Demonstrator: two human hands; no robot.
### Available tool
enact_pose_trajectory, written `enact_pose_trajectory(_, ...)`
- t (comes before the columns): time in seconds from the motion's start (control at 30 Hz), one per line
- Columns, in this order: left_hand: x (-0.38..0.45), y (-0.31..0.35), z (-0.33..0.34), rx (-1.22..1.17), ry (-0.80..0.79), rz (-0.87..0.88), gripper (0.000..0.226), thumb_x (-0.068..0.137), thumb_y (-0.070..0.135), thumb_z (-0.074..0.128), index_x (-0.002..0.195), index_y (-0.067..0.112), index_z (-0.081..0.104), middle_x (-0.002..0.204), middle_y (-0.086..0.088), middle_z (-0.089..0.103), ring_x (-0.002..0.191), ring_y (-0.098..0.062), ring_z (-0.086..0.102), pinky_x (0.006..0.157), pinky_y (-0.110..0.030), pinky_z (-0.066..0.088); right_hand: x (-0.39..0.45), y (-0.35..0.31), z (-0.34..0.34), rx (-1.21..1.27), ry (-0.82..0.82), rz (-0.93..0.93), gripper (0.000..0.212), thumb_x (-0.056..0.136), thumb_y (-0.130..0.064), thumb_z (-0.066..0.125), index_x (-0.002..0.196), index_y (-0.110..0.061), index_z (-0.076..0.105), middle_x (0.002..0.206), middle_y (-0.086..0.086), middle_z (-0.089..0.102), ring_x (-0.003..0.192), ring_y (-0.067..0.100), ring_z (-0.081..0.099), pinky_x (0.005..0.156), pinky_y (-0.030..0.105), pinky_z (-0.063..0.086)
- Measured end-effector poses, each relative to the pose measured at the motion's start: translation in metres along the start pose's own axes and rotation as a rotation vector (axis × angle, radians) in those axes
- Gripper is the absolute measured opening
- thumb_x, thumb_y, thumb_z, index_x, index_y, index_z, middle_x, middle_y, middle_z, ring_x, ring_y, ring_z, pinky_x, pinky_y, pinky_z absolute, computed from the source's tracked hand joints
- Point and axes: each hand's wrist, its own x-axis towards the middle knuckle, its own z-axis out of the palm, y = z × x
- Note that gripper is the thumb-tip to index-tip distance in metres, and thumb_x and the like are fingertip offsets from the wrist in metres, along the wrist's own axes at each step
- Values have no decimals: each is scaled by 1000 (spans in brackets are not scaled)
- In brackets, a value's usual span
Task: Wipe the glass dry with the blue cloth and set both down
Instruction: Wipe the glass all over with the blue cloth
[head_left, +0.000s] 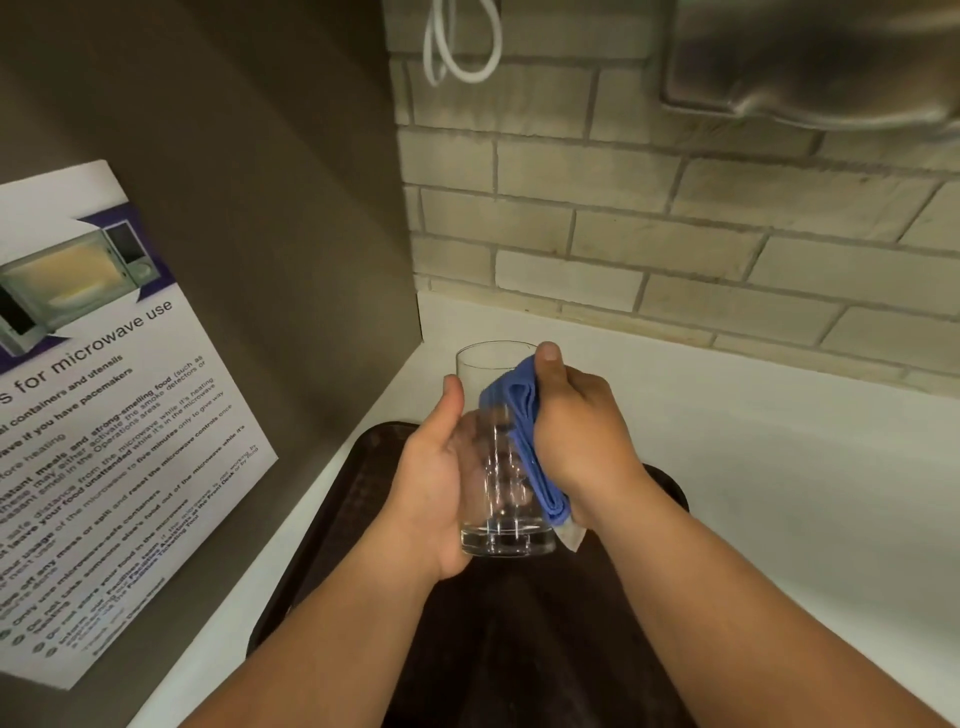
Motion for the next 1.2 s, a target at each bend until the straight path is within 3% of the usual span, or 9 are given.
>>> enact_pose_trajectory(0.17,-3,-2,10,115,37,17,77,66,67,79,121,14,80,120,-23,80,110,-39,77,90,-49,63,-1,5,2,-43,-8,-29,60,103,-53,26,64,-14,50,62,6,58,65,27,59,72,46,50)
enact_pose_trajectory(0.4,1,11,9,10,216,82,84,78,71,72,131,7,69,123,-24,78,108,-41,78,90,-54,62,-9,12,-2,-24,-202,255,41,105,-40,35,93,-10,59,81,17,65,71,24,65,72,43,57)
enact_pose_trajectory(0.6,4,10,2,237,358,57,60,92,72,56,116,21,75,118,-18,80,105,-34,78,95,-56,61,-41,22,12,-119,-70,-132,38,103,-42,35,84,-15,53,66,-1,56,53,4,57,52,12,43)
enact_pose_trajectory(0.7,0,7,-2,177,246,-25,74,67,81,64,108,23,79,96,-9,86,86,-24,83,68,-37,63,-45,24,14,-244,-63,-195,36,103,-42,35,113,-13,53,94,5,63,78,8,64,65,14,50)
enact_pose_trajectory(0.8,-1,5,-4,85,220,-55,90,62,81,65,119,12,77,105,-18,83,97,-33,81,82,-44,62,-58,23,20,-421,-148,-216,67,101,-49,32,156,-12,20,152,7,42,137,19,47,111,31,42)
enact_pose_trajectory(0.87,-2,3,-6,38,211,-36,89,70,80,62,122,8,75,99,-20,82,95,-33,80,85,-45,61,-64,18,24,-541,-150,-258,74,101,-50,31,160,-15,2,166,3,21,151,18,25,121,35,29)
enact_pose_trajectory(0.93,-2,0,-9,28,143,-25,90,77,84,57,126,10,77,98,-16,82,98,-31,79,82,-41,60,-56,11,26,-512,-65,-293,65,101,-50,34,155,-15,22,153,5,42,138,20,46,111,35,43)
enact_pose_trajectory(1.07,-9,-2,-3,8,-71,50,84,73,76,75,131,16,75,123,-17,80,116,-32,76,88,-42,63,-9,-7,12,-68,-2,-58,45,102,-51,32,84,-18,56,76,0,63,71,19,62,63,28,47)
enact_pose_trajectory(1.2,-5,5,-1,27,10,119,72,71,75,75,113,17,84,113,-13,84,106,-30,80,81,-42,65,-7,5,2,-136,-141,40,48,106,-34,28,101,-1,63,65,5,55,57,17,54,54,10,47)
